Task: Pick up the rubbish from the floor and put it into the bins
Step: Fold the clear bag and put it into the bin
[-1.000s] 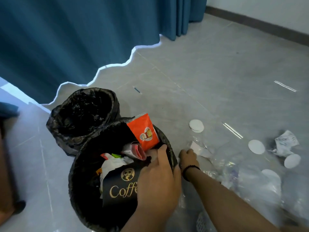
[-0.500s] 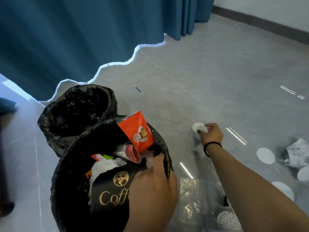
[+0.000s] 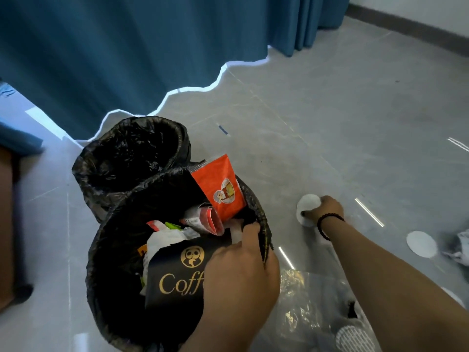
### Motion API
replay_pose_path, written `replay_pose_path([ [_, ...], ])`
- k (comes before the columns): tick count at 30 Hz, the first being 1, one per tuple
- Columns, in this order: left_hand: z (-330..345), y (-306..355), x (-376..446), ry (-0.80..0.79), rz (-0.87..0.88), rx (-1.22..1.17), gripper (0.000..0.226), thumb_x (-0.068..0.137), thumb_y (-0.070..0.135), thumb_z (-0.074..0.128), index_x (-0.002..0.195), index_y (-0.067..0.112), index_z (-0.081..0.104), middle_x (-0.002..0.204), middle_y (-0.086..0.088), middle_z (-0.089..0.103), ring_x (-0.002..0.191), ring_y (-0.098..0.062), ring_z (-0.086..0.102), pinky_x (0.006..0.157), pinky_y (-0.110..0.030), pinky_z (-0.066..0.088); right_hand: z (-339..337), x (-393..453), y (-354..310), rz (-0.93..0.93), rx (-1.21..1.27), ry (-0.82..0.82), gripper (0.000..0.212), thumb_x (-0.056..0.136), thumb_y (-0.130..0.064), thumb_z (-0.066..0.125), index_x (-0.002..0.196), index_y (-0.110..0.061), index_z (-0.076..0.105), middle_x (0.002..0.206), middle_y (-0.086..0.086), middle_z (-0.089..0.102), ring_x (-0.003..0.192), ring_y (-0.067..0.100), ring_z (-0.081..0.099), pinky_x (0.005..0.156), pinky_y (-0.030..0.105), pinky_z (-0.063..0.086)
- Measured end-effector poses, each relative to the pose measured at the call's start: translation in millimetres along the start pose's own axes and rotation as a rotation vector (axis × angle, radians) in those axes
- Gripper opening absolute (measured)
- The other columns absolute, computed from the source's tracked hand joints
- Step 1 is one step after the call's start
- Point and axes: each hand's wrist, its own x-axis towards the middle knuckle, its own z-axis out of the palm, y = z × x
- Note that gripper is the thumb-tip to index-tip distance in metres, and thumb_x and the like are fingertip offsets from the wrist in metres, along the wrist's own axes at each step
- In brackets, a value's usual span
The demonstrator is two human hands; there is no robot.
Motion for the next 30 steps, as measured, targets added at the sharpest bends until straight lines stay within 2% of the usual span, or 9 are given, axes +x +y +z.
replay_pose_path([
  [5,-6.3,3.5,3.2,0.040,-0.043,-0.017,0.036,0.093,0.037,0.043,0.127,0.027,0.039,0.093,0.004,0.066,0.078,-0.016,0.064,0.070,-0.030,0.052,-13.0,-36.2,-4.7,-0.024,0.097,-0.017,0.037,0.082,-0.025,0.068,0.112,-0.003,0.063,0.111,0.017,0.065,0.104,0.035,0.060,0.085,0.036,0.050],
  [7,-6.8,8.1,4.5,0.023,-0.044,0.014,0.036,0.094,0.037,0.042,0.128,0.026,0.038,0.098,0.002,0.065,0.082,-0.018,0.065,0.070,-0.028,0.049,-19.8,-52.3,-2.2,0.051,0.295,-0.038,0.036,0.081,-0.021,0.069,0.111,-0.003,0.064,0.111,0.017,0.066,0.101,0.036,0.061,0.087,0.043,0.053],
  [10,-5.9,20.5,7.6,-0.014,-0.019,0.073,0.036,0.095,0.039,0.040,0.127,0.025,0.038,0.100,0.001,0.066,0.084,-0.020,0.065,0.067,-0.028,0.044,-29.3,-81.0,-3.7,0.116,0.558,-0.047,0.029,0.082,-0.013,0.066,0.109,-0.003,0.064,0.100,0.014,0.063,0.090,0.034,0.060,0.080,0.051,0.056],
  [14,0.2,36.2,5.0,-0.088,0.079,0.142,0.033,0.094,0.035,0.042,0.124,0.021,0.044,0.100,-0.002,0.067,0.079,-0.021,0.066,0.064,-0.028,0.041,-40.0,-120.2,-13.5,0.088,0.785,-0.044,0.023,0.087,-0.010,0.061,0.109,-0.005,0.060,0.098,0.013,0.058,0.090,0.033,0.059,0.071,0.043,0.058],
  [17,3.7,50.0,-8.2,-0.138,0.209,0.287,0.038,0.087,0.033,0.051,0.121,0.014,0.050,0.096,-0.005,0.070,0.061,-0.017,0.064,0.057,-0.027,0.042,-55.8,-137.6,-16.8,0.011,0.744,0.096,0.022,0.086,-0.016,0.062,0.104,-0.003,0.061,0.101,0.013,0.063,0.090,0.031,0.061,0.066,0.039,0.058],
  [20,7.8,56.4,-17.3,-0.271,0.299,0.374,0.045,0.095,0.028,0.039,0.137,0.010,0.034,0.097,-0.004,0.068,0.077,-0.021,0.065,0.072,-0.032,0.041,-74.4,-145.8,-14.8,-0.005,0.713,0.214,0.022,0.084,-0.022,0.063,0.099,-0.006,0.062,0.102,0.014,0.066,0.092,0.032,0.062,0.080,0.047,0.055],
  [23,2.0,52.4,-20.7,-0.290,0.372,0.492,0.044,0.094,0.019,0.040,0.137,0.010,0.034,0.099,-0.005,0.068,0.086,-0.025,0.065,0.077,-0.034,0.039,-100.8,-154.9,-9.5,0.032,0.900,0.219,0.013,0.085,-0.016,0.062,0.095,-0.009,0.059,0.097,0.011,0.062,0.087,0.032,0.062,0.075,0.047,0.057],
  [26,-18.5,47.6,-21.9,-0.325,0.361,0.552,0.046,0.095,0.018,0.038,0.139,0.009,0.031,0.121,-0.012,0.061,0.095,-0.028,0.065,0.082,-0.034,0.041,-129.8,-167.5,-7.2,0.034,1.069,0.242,0.019,0.087,-0.009,0.060,0.106,-0.005,0.059,0.101,0.010,0.058,0.090,0.032,0.062,0.069,0.040,0.058],
  [30,-53.5,32.5,-11.9,-0.429,0.182,0.444,0.045,0.096,0.022,0.040,0.139,0.020,0.028,0.114,-0.008,0.065,0.101,-0.030,0.063,0.082,-0.037,0.047,-153.7,-187.4,-8.2,-0.116,1.145,0.218,0.009,0.090,-0.008,0.056,0.099,-0.009,0.057,0.103,0.008,0.058,0.088,0.031,0.064,0.065,0.034,0.056],
])
